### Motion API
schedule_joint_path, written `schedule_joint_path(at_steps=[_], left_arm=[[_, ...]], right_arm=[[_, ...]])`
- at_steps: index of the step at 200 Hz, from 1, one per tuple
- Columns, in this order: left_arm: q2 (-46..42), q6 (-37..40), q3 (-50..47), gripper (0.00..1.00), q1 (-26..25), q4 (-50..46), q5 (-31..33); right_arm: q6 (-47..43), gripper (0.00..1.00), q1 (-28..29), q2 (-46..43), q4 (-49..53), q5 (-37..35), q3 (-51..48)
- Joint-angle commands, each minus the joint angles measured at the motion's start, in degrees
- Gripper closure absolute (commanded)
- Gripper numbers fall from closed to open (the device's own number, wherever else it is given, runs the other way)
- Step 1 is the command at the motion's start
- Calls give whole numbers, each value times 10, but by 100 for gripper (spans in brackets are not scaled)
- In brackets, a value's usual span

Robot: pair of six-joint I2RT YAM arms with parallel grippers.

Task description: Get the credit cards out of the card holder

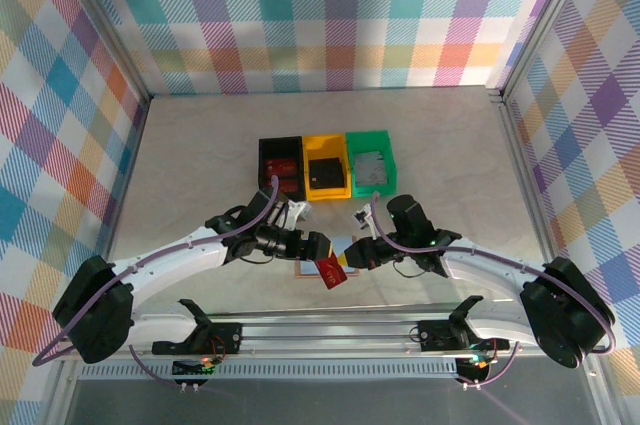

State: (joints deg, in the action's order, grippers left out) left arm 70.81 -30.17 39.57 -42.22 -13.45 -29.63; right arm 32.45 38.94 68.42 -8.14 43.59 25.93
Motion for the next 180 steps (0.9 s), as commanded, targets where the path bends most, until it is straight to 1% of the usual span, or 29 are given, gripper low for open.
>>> schedule_joint_path(at_steps=[1,19,36,63,88,103,147,164,180], left_arm=[[-20,0,-14,14,5,37,-32],[-30,-8,-24,17,5,57,-47],[-41,-17,-33,25,5,76,-61],[-55,-30,-46,33,4,103,-82],[-65,-40,-53,37,3,122,-97],[-64,-46,-56,41,-1,133,-108],[-63,-46,-57,46,-20,130,-108],[-68,-45,-57,50,-23,126,-108],[-71,-45,-59,51,-24,125,-105]], right_arm=[[-12,100,-3,0,-27,48,10],[-11,100,-3,2,-33,58,10],[-10,100,-3,2,-35,65,9],[-9,100,-3,2,-37,75,10],[-8,100,-3,3,-40,80,9],[-7,100,-3,1,-41,81,8],[-7,100,-3,-18,-39,85,6],[-8,100,-3,-22,-38,86,6],[-9,100,-3,-22,-38,90,5]])
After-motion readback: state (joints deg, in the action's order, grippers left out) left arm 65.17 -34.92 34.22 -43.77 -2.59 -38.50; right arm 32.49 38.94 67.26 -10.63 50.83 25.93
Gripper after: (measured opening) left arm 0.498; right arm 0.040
